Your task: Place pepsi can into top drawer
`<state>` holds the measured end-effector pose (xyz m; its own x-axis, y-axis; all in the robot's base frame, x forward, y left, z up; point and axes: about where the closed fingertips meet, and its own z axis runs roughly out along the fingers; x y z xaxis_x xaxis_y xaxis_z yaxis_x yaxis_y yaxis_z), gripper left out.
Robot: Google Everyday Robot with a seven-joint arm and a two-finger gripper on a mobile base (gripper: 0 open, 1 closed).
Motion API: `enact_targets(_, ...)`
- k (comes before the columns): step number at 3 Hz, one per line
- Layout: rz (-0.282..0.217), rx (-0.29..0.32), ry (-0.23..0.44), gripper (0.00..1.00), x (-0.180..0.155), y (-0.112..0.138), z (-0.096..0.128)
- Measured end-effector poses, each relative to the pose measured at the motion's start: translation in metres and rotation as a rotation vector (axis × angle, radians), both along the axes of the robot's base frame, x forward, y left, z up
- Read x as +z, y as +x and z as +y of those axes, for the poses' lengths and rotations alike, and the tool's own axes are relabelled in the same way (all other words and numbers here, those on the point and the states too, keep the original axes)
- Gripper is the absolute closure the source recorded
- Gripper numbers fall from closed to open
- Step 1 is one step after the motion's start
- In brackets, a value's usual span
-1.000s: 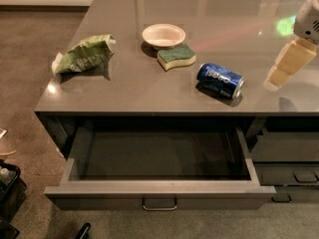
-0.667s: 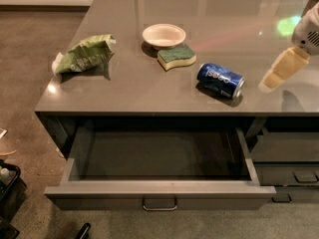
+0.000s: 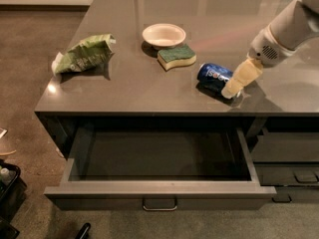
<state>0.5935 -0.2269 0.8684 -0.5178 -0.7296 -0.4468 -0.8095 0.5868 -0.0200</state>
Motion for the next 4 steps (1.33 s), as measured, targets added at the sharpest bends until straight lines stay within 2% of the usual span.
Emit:
enact_targets(1,0.016,0.037,0.049,0.00,-0.0097,0.0065,0.0304)
enact_targets(2,0.017,0.037,0.049,0.19,-0.0097,0.0065,0.0308)
enact_targets(4,0.017,0.037,0.049,0.65,-0.0098,0.0065,0.0308)
